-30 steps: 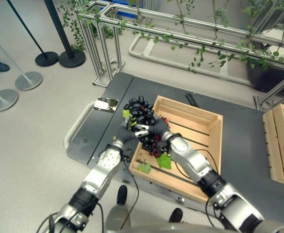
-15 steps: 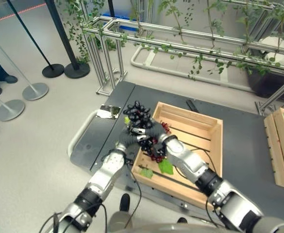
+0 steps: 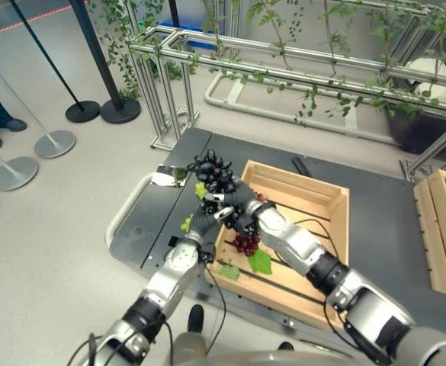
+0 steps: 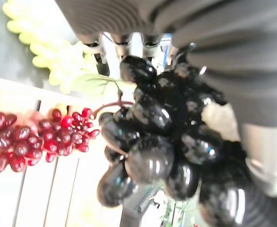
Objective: Pick up the fruits from the basket on one side to the basket on the other side
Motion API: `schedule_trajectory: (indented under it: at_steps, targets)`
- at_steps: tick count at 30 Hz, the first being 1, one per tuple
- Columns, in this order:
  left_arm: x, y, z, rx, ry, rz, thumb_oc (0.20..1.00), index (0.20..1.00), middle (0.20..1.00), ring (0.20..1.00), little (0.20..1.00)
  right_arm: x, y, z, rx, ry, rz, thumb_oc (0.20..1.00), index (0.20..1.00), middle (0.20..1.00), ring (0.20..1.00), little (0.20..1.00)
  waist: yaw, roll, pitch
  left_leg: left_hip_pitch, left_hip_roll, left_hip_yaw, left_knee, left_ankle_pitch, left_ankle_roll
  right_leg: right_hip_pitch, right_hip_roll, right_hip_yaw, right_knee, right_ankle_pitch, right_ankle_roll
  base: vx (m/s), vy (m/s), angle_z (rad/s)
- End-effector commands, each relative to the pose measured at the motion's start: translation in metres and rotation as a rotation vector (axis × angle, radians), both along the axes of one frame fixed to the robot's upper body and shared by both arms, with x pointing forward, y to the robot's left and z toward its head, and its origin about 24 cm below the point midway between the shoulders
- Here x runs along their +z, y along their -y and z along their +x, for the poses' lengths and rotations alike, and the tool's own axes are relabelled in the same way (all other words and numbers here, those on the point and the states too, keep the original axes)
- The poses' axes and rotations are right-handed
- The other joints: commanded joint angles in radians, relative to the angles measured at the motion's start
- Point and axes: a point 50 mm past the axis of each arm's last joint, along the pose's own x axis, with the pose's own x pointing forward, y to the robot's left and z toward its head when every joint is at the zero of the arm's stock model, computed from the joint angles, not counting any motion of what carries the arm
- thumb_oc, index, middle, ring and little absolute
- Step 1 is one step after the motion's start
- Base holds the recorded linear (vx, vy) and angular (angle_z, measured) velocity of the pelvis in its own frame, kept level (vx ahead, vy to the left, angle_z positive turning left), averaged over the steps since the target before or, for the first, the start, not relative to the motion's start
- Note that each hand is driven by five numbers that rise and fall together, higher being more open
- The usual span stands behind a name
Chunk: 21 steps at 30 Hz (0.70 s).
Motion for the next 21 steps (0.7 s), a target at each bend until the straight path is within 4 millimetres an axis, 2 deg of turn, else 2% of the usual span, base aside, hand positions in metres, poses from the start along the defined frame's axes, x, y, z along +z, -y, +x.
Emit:
schedule_trajectory:
  at_steps: [1,9,13,14,17,18,21]
  targets:
    - [0.018,0.024,0.027,0.004,0.028,-0.023,1.000,1.000,1.000,1.000,1.000,0.100,-0.080,-0.034,0.337,0.297,0.313,0.200,0.200,0.200,0.200,0.200,-0.004,-0.031,-0.007,0.031,-0.047,0.020,-0.034,-0.073,0.037,0.053,-0.052,-0.049,0.131,-0.144,0.033,0.00,0.000,0.00]
    - [0.045,0.024,0.036,0.009,0.144,-0.038,1.000,1.000,1.000,1.000,1.000,0.100,-0.083,-0.037,0.351,0.273,0.356,0.200,0.200,0.200,0.200,0.200,-0.005,-0.029,-0.010,0.033,-0.045,0.020,-0.033,-0.072,0.036,0.058,-0.049,-0.052,0.126,-0.145,0.032,0.00,0.000,0.00]
    - [0.058,0.023,0.039,-0.002,0.227,0.044,1.000,1.000,1.000,1.000,1.000,0.093,-0.086,-0.039,0.351,0.230,0.379,0.200,0.200,0.200,0.200,0.200,-0.003,-0.027,-0.009,0.034,-0.044,0.020,-0.034,-0.072,0.034,0.059,-0.047,-0.052,0.127,-0.149,0.031,0.00,0.000,-0.01]
    - [0.067,0.020,0.041,-0.001,0.279,0.080,1.000,1.000,1.000,1.000,1.000,0.090,-0.087,-0.039,0.350,0.222,0.372,0.200,0.200,0.200,0.200,0.200,-0.001,-0.025,-0.008,0.034,-0.044,0.021,-0.034,-0.072,0.033,0.057,-0.046,-0.052,0.129,-0.149,0.031,0.00,0.000,0.00]
    - [0.071,0.019,0.042,-0.006,0.306,0.105,1.000,1.000,1.000,1.000,1.000,0.087,-0.087,-0.039,0.349,0.213,0.367,0.200,0.200,0.200,0.200,0.200,0.000,-0.024,-0.008,0.035,-0.043,0.022,-0.034,-0.072,0.033,0.057,-0.046,-0.052,0.130,-0.150,0.031,0.00,0.000,0.00]
    - [0.081,0.016,0.042,-0.030,0.380,0.183,1.000,1.000,1.000,1.000,1.000,0.084,-0.087,-0.039,0.363,0.224,0.329,0.200,0.200,0.200,0.200,0.200,0.001,-0.023,-0.007,0.035,-0.042,0.022,-0.034,-0.073,0.032,0.058,-0.045,-0.051,0.130,-0.152,0.031,0.00,0.000,0.00]
    - [0.084,0.011,0.041,-0.043,0.415,0.230,1.000,1.000,1.000,1.000,1.000,0.078,-0.085,-0.037,0.372,0.228,0.275,0.200,0.200,0.200,0.200,0.200,0.003,-0.021,-0.008,0.038,-0.042,0.023,-0.035,-0.074,0.031,0.060,-0.044,-0.053,0.126,-0.153,0.030,0.00,0.000,0.00]
